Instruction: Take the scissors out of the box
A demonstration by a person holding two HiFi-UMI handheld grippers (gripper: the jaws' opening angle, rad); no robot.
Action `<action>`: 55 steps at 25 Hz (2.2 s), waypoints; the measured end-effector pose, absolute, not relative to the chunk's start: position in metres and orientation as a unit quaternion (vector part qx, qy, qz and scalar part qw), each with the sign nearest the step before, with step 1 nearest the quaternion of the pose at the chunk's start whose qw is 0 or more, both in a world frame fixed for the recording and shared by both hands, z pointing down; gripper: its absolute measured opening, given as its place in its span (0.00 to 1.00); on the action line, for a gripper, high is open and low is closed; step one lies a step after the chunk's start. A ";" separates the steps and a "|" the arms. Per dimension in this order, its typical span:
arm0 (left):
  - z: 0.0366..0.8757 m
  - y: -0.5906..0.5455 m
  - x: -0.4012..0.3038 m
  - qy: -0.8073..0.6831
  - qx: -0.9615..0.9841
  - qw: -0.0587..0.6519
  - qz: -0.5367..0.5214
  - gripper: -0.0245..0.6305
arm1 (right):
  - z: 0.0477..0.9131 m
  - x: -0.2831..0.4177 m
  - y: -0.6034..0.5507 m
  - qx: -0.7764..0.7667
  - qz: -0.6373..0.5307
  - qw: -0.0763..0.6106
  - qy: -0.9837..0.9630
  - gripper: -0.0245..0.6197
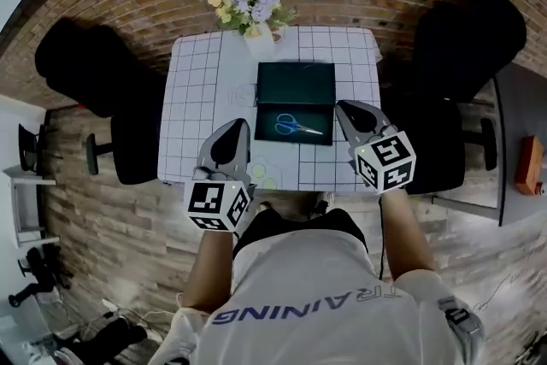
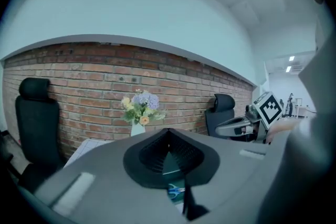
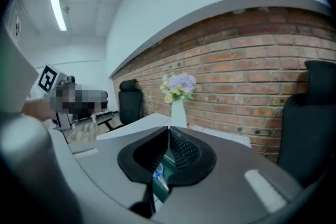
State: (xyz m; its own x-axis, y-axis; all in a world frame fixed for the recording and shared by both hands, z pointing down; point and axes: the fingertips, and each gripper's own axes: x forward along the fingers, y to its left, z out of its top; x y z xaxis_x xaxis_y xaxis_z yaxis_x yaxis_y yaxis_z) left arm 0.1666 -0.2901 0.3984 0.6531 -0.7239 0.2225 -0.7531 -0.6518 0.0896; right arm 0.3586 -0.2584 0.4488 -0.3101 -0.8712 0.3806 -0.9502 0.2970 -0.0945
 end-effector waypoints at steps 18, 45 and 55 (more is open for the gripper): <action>0.458 -0.292 0.079 -0.493 0.854 0.148 0.072 0.04 | 0.648 0.230 -0.317 0.321 0.226 0.499 -0.773 0.28; 0.487 -0.304 0.031 -0.507 0.836 0.193 0.077 0.04 | 0.737 0.221 -0.320 0.272 0.267 0.600 -0.704 0.27; 0.474 -0.314 0.032 -0.486 0.849 0.201 0.052 0.04 | 0.701 0.230 -0.334 0.350 0.219 0.519 -0.749 0.18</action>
State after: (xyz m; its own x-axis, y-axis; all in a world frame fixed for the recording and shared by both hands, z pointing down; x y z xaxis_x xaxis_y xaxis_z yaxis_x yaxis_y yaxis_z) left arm 0.0320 -0.3136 0.4738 0.5223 -0.8046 0.2826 -0.8460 -0.4470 0.2908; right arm 0.2298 -0.3340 0.7015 -0.2172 -0.2960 0.9302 -0.7511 0.6592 0.0343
